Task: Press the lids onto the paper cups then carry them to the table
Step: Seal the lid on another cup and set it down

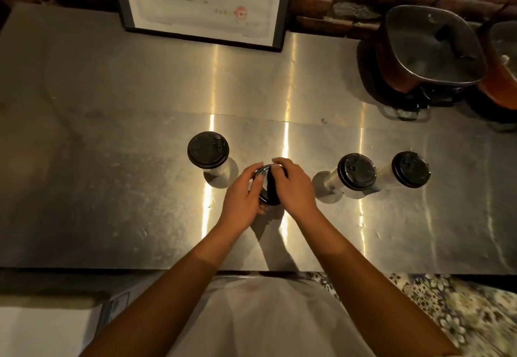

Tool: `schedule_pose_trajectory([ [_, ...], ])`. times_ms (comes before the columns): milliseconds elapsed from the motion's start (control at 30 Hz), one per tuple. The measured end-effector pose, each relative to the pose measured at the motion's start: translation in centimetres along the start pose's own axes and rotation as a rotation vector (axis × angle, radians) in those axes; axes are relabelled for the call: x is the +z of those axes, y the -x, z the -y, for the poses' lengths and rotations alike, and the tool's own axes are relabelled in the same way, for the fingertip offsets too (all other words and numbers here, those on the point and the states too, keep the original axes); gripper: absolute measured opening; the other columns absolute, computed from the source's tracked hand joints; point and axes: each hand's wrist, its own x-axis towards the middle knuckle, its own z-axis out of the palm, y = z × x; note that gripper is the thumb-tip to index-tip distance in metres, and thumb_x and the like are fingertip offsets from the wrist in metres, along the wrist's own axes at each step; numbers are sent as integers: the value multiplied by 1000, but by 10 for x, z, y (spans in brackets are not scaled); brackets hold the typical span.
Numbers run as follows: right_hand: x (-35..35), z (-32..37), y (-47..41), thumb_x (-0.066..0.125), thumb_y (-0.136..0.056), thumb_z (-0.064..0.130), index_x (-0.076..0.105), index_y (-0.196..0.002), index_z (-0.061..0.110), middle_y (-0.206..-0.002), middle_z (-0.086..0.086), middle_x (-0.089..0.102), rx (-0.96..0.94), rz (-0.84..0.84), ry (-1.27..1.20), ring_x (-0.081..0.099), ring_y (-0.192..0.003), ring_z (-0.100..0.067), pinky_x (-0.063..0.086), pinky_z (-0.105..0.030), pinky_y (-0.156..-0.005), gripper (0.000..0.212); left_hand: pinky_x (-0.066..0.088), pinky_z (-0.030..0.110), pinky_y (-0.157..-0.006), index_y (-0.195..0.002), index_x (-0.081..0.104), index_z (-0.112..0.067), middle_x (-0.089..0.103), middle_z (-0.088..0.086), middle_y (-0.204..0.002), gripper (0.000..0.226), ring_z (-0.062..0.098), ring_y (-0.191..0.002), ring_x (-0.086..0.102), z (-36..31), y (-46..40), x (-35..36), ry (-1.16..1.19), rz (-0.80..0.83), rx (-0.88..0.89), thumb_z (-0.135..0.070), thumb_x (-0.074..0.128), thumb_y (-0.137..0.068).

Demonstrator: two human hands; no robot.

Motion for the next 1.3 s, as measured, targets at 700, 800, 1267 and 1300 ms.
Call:
schedule_pose_trajectory([
  [700,25,12,-12,31,-106,45,64,-111,15,-101,-7,67,-67,-93,425,68,-89,-27,53,-37,-76,45,50,29,-104,-144,48,-34,58,-8,-135,38,11,-122,58,5,2,-8,72,77,-87,-44,36,-108],
  [800,13,17,-10,36,-102,63,51,-139,20,-129,-10,62,15,39,424,66,-112,-34,51,-43,-92,59,59,47,-96,-140,51,-27,62,6,-135,37,22,-102,71,3,-2,-11,203,92,-247,-40,33,-110],
  [1267,-96,52,48,56,-100,45,72,-104,25,-110,-4,72,256,93,-669,68,-109,-26,55,-39,-86,26,58,19,-74,-130,65,-21,65,-5,-121,31,10,-107,66,-66,27,-42,159,86,73,-27,61,-99],
  [1300,-100,53,54,54,-101,46,72,-109,23,-111,-4,73,231,74,-696,68,-108,-26,54,-35,-78,31,57,18,-72,-128,65,-20,66,-7,-118,30,8,-103,68,-75,32,-41,173,70,104,-25,63,-98],
])
